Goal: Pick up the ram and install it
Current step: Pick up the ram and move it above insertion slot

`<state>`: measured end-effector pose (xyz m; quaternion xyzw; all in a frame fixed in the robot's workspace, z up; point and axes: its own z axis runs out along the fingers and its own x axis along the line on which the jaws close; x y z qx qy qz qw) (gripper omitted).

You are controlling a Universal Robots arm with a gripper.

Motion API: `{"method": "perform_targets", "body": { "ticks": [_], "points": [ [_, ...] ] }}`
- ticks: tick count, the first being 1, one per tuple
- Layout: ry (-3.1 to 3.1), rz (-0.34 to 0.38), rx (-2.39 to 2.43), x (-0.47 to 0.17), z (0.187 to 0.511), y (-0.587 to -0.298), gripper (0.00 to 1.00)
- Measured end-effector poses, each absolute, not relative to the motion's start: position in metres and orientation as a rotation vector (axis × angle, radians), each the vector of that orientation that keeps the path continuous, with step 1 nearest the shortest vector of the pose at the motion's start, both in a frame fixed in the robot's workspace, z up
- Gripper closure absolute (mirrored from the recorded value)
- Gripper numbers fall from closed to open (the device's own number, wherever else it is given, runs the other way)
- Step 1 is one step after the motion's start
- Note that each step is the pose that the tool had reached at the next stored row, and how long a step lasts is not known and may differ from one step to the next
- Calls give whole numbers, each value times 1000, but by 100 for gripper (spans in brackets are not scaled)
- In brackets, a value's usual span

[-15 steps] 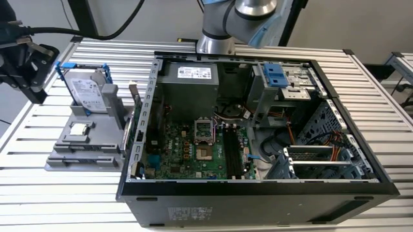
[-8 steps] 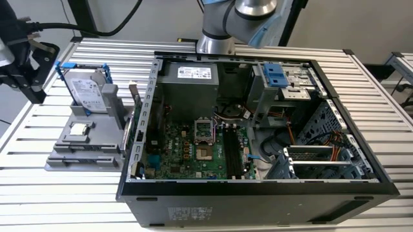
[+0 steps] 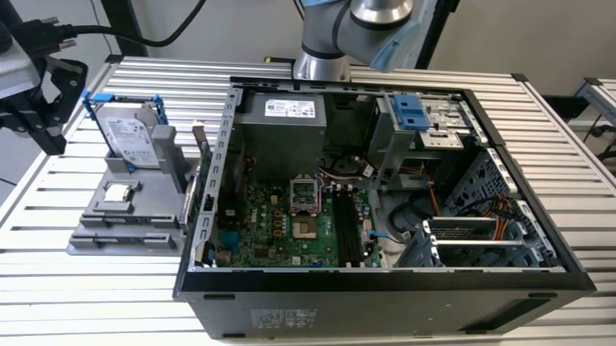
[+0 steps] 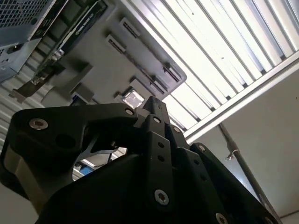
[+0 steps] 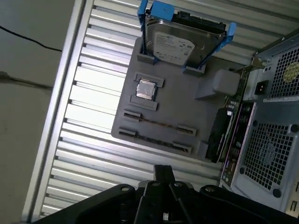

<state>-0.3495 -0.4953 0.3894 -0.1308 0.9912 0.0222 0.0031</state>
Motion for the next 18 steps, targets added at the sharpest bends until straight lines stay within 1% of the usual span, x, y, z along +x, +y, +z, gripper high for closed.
{"method": "perform_targets", "body": {
  "ticks": [18],
  "points": [
    [3007,62,-914,-350,389,-495,100]
  ]
}}
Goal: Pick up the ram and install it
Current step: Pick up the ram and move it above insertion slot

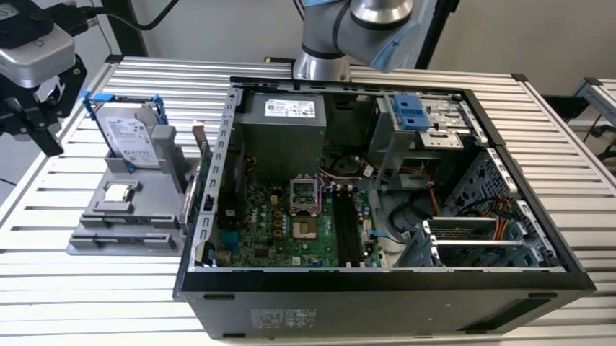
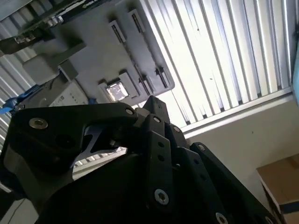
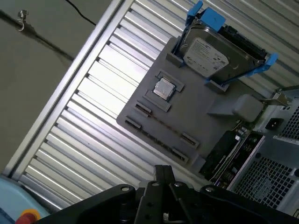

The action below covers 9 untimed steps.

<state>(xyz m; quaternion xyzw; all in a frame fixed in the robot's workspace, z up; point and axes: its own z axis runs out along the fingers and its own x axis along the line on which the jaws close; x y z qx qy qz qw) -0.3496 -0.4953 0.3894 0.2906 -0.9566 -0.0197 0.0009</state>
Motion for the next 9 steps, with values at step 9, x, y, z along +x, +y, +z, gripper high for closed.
{"method": "perform_targets", "body": {
  "ticks": [9],
  "points": [
    [-2916,-58,1153,-350,389,-495,100]
  ]
}}
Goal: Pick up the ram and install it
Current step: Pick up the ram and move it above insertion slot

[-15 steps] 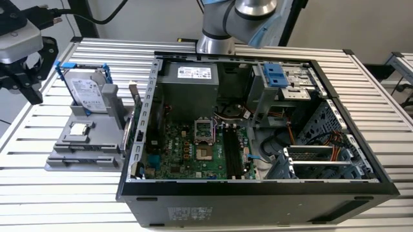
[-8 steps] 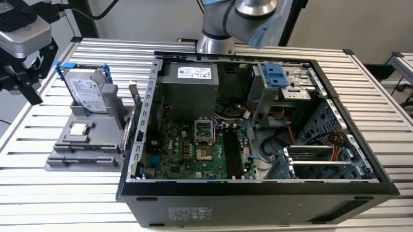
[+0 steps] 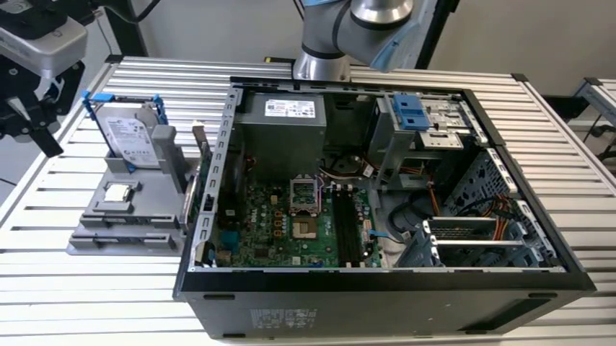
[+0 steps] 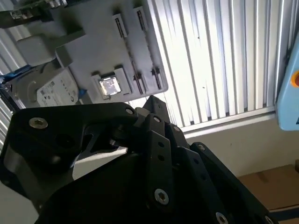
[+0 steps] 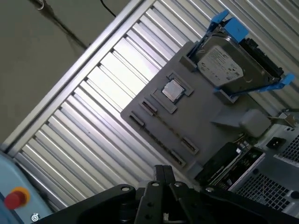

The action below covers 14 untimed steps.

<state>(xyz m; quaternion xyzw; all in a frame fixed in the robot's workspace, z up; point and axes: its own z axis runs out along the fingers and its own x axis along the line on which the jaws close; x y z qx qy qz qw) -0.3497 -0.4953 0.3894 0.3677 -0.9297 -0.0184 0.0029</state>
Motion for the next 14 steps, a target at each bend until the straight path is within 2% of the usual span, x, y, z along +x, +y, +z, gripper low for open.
{"method": "perform_targets", "body": {
  "ticks": [14],
  "points": [
    [-2747,-56,1503,-350,389,-495,100]
  ]
}}
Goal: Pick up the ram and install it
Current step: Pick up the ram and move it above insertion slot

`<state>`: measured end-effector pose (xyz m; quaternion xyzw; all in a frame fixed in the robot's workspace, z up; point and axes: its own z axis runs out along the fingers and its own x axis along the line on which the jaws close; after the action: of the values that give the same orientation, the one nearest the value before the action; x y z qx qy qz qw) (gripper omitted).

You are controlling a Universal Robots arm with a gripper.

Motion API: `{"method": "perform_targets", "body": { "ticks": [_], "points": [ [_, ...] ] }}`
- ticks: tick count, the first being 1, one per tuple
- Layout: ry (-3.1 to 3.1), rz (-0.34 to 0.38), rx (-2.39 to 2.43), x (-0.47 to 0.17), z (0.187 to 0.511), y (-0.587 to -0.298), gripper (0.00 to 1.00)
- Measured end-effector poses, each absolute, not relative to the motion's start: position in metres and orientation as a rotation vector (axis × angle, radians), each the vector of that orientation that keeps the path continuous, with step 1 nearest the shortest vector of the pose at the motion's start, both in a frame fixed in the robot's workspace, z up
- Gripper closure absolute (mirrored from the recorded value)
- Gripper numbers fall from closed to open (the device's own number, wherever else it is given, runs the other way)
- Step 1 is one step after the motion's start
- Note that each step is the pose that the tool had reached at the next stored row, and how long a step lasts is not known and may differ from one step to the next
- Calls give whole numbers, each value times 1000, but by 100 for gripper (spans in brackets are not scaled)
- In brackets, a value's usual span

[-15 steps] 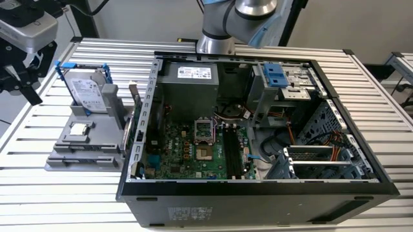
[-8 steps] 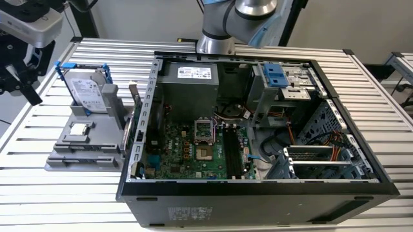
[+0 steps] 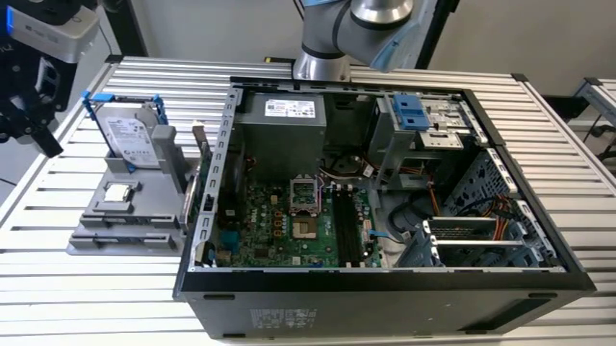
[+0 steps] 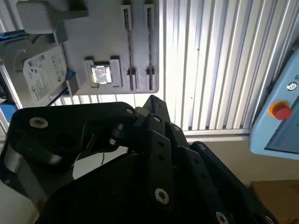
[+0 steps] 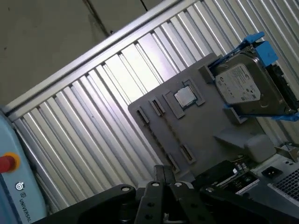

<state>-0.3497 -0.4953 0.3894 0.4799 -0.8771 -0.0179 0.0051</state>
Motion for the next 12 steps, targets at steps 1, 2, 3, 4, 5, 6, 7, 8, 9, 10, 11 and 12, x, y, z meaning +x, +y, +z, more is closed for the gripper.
{"method": "perform_targets", "body": {
  "ticks": [1,2,3,4,5,6,7,8,9,10,11,12],
  "points": [
    [-2733,-56,1526,-350,389,-495,100],
    [-2719,-56,1550,-350,389,-495,100],
    [-2704,-56,1576,-350,389,-495,100],
    [-2689,-55,1600,-350,389,-495,100],
    [-2675,-55,1624,-350,389,-495,100],
    [-2659,-55,1649,-350,389,-495,100],
    [-2644,-55,1673,-350,389,-495,100],
    [-2628,-55,1698,-350,389,-495,100],
    [-2613,-54,1720,-350,389,-495,100],
    [-2596,-54,1745,-350,389,-495,100],
    [-2579,-54,1769,-350,389,-495,100],
    [-2563,-54,1792,-350,389,-495,100]
  ]
}}
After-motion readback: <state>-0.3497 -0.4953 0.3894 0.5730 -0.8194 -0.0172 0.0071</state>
